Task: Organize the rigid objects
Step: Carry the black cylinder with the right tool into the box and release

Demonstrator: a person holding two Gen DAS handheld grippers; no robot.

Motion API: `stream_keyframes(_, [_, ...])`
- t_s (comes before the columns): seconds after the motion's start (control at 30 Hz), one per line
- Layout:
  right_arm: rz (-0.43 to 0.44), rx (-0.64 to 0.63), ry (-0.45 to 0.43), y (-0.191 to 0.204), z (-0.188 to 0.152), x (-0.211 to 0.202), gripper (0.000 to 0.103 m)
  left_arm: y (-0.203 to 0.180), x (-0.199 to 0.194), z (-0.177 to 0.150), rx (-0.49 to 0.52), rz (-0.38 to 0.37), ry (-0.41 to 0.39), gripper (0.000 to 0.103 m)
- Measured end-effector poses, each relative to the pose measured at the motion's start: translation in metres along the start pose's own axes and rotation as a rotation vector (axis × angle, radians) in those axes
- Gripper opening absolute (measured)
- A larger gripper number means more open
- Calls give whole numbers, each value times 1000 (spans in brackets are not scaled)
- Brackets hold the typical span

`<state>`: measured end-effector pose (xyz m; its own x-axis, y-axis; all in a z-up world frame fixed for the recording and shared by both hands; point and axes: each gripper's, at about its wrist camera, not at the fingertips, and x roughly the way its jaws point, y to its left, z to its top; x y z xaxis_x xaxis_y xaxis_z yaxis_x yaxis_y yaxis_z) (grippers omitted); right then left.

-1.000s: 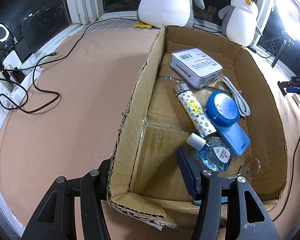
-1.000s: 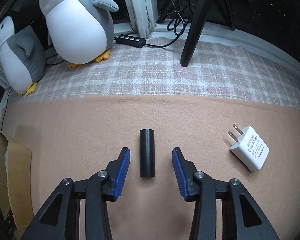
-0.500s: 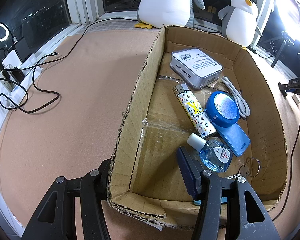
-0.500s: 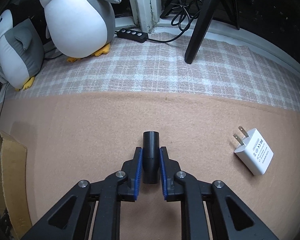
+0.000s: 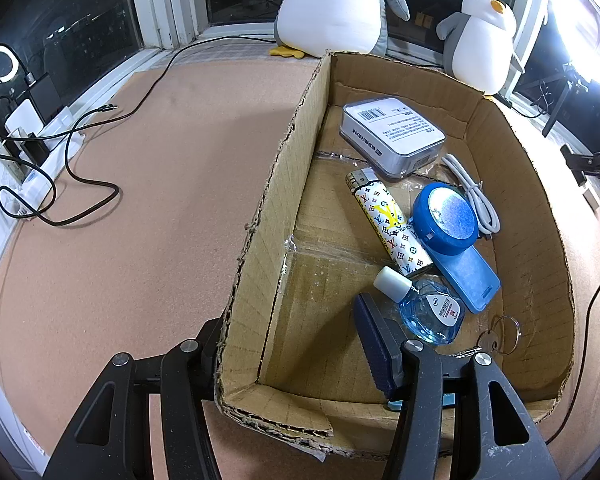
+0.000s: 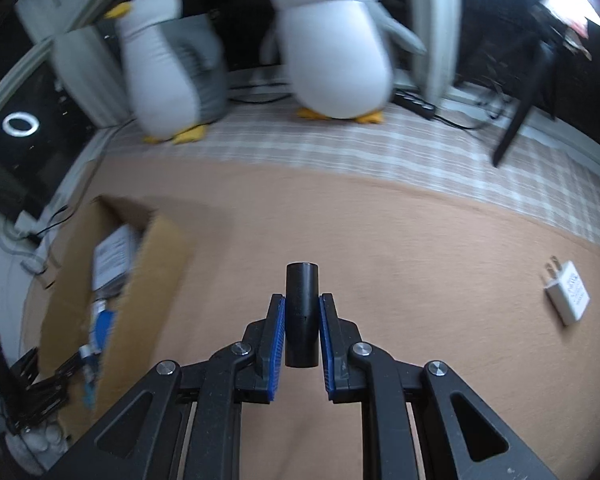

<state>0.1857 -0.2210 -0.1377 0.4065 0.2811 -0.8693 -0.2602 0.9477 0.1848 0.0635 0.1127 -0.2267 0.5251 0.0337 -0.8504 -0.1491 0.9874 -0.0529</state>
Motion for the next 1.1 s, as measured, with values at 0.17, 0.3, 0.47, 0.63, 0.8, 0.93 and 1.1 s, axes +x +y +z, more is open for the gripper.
stream_keyframes(0.17, [79, -101, -5, 53, -6, -9, 15, 0, 0, 0, 0, 0, 0, 58])
stream_keyframes(0.3, [135, -181, 1, 96, -11, -13, 15, 0, 0, 0, -2, -1, -1, 58])
stream_keyframes(0.47, [175, -259, 19, 131, -19, -11, 15, -1, 0, 0, -3, -1, -1, 58])
stream_keyframes(0.63, [184, -341, 50, 161, -31, -2, 15, -1, -1, 1, -3, -2, -2, 58])
stream_keyframes(0.8, [176, -401, 77, 180, -41, 9, 15, -1, -1, 0, -3, -2, -2, 58])
stream_keyframes(0.93, [166, -424, 105, 187, -46, 21, 15, 0, -1, 0, -3, -2, -3, 58])
stream_keyframes(1.1, [152, -445, 131, 192, -51, 31, 15, 0, 0, 0, -3, -3, -3, 58])
